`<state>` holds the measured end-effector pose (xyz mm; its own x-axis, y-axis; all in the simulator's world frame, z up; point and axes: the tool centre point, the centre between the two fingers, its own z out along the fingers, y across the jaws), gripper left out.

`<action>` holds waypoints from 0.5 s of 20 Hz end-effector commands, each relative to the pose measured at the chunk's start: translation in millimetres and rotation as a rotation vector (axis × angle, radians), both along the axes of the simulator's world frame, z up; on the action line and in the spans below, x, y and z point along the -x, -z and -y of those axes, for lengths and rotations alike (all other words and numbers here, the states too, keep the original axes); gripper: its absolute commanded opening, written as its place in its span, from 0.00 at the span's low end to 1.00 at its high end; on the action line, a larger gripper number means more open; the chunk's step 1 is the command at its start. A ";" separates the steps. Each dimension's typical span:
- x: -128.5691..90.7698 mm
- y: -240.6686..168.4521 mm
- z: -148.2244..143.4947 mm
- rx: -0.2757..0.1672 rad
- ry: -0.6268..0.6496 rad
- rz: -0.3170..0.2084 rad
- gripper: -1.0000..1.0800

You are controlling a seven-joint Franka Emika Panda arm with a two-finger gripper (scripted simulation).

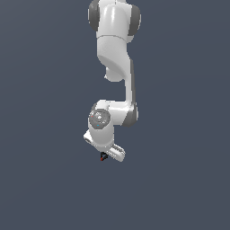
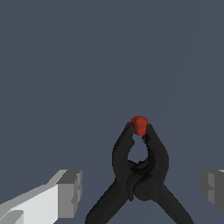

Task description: Pick up the object and move it to a goal position.

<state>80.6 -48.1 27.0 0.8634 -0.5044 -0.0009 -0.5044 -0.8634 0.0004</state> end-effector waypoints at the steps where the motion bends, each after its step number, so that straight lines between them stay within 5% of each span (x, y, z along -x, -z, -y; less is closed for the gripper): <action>1: -0.1 9.8 0.0 0.000 0.001 0.001 0.96; 6: -1.5 13.3 0.4 0.000 0.002 0.001 0.96; 7: -1.5 13.3 0.4 0.000 0.002 0.001 0.00; 10: -1.5 13.3 0.4 0.000 0.002 0.001 0.00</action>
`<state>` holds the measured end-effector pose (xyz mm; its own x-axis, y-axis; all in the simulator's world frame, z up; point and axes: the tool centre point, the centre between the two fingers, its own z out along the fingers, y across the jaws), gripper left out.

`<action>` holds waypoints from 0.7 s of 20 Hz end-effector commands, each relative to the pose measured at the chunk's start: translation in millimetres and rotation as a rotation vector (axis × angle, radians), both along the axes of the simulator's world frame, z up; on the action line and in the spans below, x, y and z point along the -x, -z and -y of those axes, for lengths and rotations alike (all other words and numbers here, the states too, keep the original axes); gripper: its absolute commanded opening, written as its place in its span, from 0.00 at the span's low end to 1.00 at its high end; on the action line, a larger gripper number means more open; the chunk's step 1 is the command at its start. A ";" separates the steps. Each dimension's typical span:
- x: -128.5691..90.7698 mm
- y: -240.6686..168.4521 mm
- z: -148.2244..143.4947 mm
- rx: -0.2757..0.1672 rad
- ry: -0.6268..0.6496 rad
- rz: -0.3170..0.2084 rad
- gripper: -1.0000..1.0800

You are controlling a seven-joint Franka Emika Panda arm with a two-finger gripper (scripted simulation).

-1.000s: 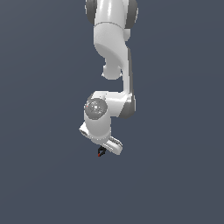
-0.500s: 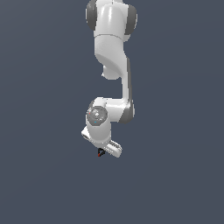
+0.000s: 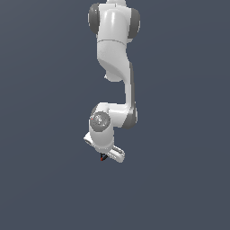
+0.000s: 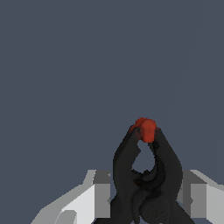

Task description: Pick up the object and move it to a goal position.

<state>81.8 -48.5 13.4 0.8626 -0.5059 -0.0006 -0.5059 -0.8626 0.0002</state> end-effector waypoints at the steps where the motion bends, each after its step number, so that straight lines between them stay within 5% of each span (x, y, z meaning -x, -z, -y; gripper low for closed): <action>1: -0.3 -0.2 0.0 0.000 0.000 0.001 0.00; 14: 2.9 -11.5 -2.6 0.000 0.000 0.001 0.00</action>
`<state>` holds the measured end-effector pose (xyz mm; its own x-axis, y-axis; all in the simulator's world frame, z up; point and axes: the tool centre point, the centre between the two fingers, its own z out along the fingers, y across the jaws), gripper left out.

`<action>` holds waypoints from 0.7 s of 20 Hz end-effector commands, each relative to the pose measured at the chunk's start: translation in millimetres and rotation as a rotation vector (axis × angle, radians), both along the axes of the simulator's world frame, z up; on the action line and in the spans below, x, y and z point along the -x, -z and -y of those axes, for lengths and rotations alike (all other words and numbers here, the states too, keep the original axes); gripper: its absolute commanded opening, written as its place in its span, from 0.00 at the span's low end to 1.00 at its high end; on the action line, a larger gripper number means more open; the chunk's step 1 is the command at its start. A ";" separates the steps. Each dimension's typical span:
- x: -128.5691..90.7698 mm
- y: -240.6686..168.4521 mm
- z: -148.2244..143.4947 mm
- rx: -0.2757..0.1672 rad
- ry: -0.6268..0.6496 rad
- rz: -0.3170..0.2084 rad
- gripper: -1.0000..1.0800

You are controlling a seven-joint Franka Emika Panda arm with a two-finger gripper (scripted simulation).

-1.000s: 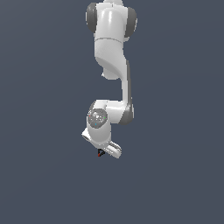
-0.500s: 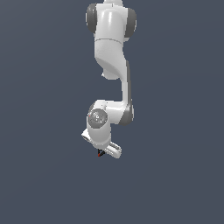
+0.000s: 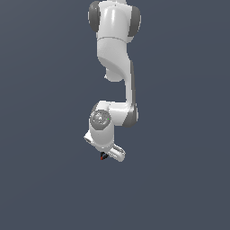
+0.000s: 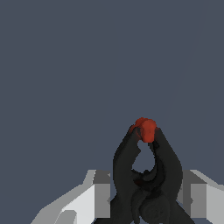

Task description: Pick up the object and move it to a goal position.

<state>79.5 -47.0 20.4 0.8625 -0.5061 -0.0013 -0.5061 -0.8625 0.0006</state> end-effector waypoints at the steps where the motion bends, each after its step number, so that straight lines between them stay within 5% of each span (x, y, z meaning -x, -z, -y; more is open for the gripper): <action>1: 1.4 -7.9 -1.8 0.000 0.000 0.001 0.00; 14: 26.0 -101.5 -23.1 -0.001 0.000 0.001 0.00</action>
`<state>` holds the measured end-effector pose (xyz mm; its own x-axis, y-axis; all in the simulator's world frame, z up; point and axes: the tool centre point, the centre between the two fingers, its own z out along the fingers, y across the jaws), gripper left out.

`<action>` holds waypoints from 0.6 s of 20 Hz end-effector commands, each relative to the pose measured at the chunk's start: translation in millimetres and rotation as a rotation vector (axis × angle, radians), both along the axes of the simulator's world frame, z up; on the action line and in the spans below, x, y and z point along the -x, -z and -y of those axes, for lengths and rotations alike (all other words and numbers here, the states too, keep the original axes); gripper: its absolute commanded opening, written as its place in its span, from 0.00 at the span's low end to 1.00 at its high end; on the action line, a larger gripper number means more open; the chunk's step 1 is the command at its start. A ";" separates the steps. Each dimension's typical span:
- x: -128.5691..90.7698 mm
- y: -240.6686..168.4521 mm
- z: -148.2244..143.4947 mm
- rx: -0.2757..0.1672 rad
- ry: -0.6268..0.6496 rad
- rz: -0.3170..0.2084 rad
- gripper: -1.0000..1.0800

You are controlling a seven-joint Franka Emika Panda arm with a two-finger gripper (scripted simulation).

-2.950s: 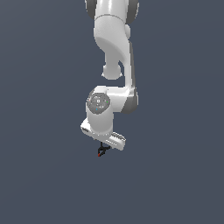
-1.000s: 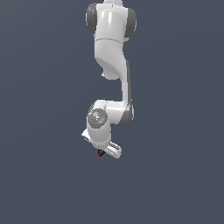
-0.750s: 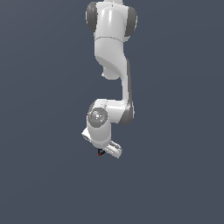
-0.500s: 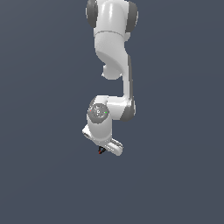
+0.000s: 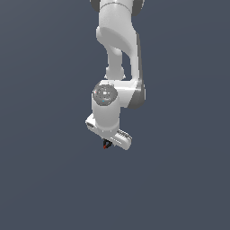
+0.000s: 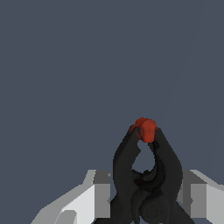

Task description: Pick up the object and move it to a goal position.

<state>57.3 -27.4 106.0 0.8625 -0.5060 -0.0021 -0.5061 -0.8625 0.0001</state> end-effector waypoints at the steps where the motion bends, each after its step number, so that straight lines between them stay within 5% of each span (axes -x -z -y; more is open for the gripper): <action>1: 6.5 -26.5 -6.0 0.000 0.000 0.001 0.00; 12: 37.4 -152.9 -33.3 0.001 0.001 0.002 0.00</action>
<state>24.7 2.1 241.1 0.8624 -0.5063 -0.0005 -0.5063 -0.8624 -0.0008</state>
